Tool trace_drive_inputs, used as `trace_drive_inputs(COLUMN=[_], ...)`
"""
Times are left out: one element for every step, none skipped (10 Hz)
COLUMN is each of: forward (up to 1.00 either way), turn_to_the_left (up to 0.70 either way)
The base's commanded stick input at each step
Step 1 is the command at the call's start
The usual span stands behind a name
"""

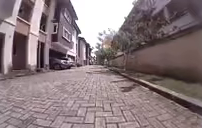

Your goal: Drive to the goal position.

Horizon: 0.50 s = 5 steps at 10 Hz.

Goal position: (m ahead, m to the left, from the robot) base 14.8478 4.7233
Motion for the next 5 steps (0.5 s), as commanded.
trace_drive_inputs(forward=[0.5, 0.5, 0.5, 0.5, 0.5], turn_to_the_left=[0.0, 0.0, 0.0, 0.0, 0.0])
